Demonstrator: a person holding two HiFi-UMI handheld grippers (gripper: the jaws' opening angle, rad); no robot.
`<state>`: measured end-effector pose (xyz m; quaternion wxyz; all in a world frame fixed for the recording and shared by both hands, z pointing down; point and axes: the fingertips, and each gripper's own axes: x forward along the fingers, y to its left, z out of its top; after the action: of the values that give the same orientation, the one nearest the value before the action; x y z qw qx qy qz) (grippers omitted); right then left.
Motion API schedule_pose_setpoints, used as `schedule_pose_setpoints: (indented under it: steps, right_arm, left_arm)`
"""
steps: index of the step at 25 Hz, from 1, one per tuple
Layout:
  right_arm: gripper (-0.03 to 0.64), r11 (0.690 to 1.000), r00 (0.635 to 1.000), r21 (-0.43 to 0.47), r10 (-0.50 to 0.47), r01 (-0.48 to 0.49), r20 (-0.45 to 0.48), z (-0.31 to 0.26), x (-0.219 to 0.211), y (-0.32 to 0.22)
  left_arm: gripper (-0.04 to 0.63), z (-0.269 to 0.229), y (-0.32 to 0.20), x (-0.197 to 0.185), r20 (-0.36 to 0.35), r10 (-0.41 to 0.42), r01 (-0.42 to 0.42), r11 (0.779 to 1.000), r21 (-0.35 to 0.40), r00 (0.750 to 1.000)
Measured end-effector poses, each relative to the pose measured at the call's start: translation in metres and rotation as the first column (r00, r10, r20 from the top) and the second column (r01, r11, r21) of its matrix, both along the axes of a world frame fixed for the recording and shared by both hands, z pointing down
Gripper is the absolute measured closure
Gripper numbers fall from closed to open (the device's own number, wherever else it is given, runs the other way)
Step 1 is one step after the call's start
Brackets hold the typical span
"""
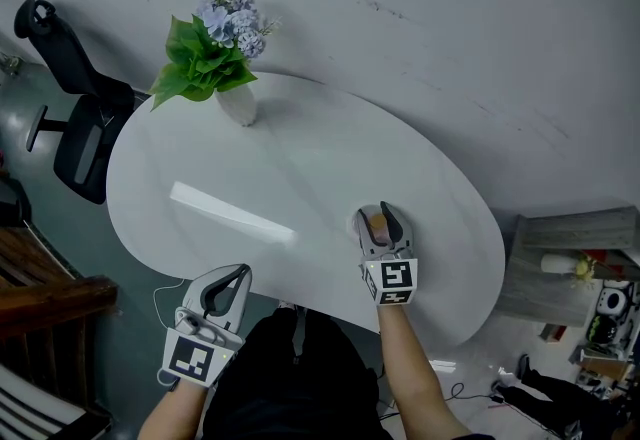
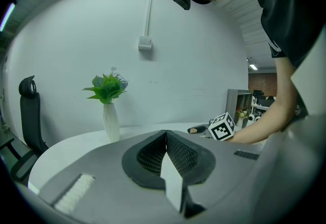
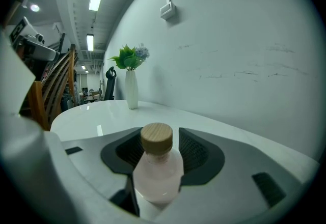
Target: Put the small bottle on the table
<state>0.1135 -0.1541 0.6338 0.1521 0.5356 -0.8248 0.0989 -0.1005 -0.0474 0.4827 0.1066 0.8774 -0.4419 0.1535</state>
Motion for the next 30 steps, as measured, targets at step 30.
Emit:
schedule_pose_setpoints:
  steps: [30]
  right_arm:
    - [0.403, 0.998, 0.996, -0.031, -0.048, 0.046, -0.075, -0.014, 0.002, 0.028]
  left_arm:
    - [0.589, -0.008, -0.002, 0.022, -0.054, 0.077, -0.075, 0.997, 0.035, 0.996]
